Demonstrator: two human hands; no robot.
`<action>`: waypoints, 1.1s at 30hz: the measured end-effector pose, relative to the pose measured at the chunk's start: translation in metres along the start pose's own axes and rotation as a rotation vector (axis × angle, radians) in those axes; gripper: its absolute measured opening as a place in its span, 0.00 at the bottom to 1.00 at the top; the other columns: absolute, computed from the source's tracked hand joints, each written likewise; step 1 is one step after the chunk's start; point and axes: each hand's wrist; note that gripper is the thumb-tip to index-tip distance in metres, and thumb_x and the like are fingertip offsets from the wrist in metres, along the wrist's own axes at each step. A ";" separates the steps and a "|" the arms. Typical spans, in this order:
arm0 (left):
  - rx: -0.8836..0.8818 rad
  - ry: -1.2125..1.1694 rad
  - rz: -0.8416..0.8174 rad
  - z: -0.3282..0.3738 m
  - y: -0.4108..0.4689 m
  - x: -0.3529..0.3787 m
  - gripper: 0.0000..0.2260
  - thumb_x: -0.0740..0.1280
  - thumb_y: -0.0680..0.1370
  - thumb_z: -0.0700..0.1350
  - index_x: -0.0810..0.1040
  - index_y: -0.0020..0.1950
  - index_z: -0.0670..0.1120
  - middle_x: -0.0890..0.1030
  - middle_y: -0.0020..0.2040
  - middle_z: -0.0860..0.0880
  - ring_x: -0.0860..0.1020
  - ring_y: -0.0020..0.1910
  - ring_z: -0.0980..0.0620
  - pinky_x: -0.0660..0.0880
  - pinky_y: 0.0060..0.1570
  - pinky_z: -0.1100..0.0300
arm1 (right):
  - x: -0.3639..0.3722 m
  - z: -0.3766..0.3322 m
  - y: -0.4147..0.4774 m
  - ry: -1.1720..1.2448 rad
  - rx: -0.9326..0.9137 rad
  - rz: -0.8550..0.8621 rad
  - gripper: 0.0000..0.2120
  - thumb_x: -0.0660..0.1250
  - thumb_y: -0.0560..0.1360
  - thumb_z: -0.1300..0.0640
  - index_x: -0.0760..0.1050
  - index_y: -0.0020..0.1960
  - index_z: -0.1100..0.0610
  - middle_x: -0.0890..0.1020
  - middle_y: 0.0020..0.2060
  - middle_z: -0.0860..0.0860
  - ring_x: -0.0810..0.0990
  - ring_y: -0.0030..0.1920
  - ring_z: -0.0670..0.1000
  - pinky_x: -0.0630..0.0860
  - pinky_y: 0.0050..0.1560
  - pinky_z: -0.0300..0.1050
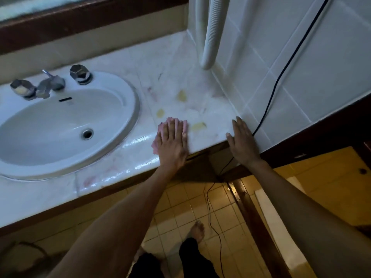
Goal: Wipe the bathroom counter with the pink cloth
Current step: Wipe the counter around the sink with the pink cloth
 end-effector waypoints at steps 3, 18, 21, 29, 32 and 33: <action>0.032 -0.076 -0.036 0.046 0.028 0.008 0.29 0.38 0.85 0.58 0.48 0.86 0.53 0.46 0.86 0.47 0.41 0.85 0.43 0.44 0.81 0.39 | -0.005 0.007 -0.014 -0.032 0.001 -0.009 0.26 0.52 0.85 0.53 0.54 0.80 0.59 0.54 0.81 0.56 0.51 0.80 0.55 0.52 0.79 0.52; 0.335 0.079 -0.055 -0.005 0.027 -0.010 0.26 0.40 0.86 0.56 0.50 0.86 0.56 0.50 0.86 0.49 0.44 0.85 0.45 0.48 0.81 0.39 | -0.013 0.008 -0.032 -0.038 0.097 -0.077 0.30 0.55 0.82 0.65 0.51 0.81 0.56 0.48 0.82 0.51 0.46 0.81 0.52 0.51 0.80 0.51; 0.164 0.010 -0.081 0.045 0.058 0.003 0.30 0.38 0.84 0.59 0.50 0.86 0.52 0.50 0.86 0.46 0.46 0.85 0.40 0.48 0.80 0.36 | -0.016 0.008 -0.038 -0.003 0.142 -0.110 0.33 0.57 0.80 0.67 0.50 0.81 0.55 0.46 0.82 0.50 0.45 0.81 0.51 0.51 0.80 0.53; 0.571 0.100 -0.125 0.075 0.049 0.018 0.26 0.42 0.86 0.57 0.52 0.85 0.55 0.49 0.86 0.48 0.44 0.85 0.44 0.46 0.82 0.41 | -0.022 0.005 -0.044 0.054 0.149 -0.096 0.36 0.63 0.77 0.68 0.52 0.80 0.55 0.48 0.81 0.51 0.47 0.81 0.52 0.53 0.80 0.56; 0.699 0.123 -0.121 0.035 0.050 0.005 0.23 0.46 0.89 0.54 0.52 0.85 0.58 0.49 0.86 0.52 0.42 0.85 0.49 0.41 0.83 0.49 | -0.022 0.004 -0.041 0.080 0.148 -0.091 0.35 0.64 0.75 0.69 0.56 0.79 0.54 0.50 0.81 0.51 0.49 0.81 0.52 0.57 0.79 0.57; 0.680 0.123 -0.115 0.027 0.058 0.002 0.23 0.45 0.88 0.54 0.51 0.85 0.58 0.49 0.86 0.52 0.43 0.85 0.48 0.42 0.83 0.48 | -0.023 0.004 -0.041 0.085 0.155 -0.105 0.36 0.63 0.75 0.69 0.56 0.79 0.54 0.50 0.81 0.51 0.48 0.81 0.52 0.55 0.79 0.57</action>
Point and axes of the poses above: each hand's wrist, its own y-axis towards the middle knuckle, its own x-axis out of the palm, z = x × y
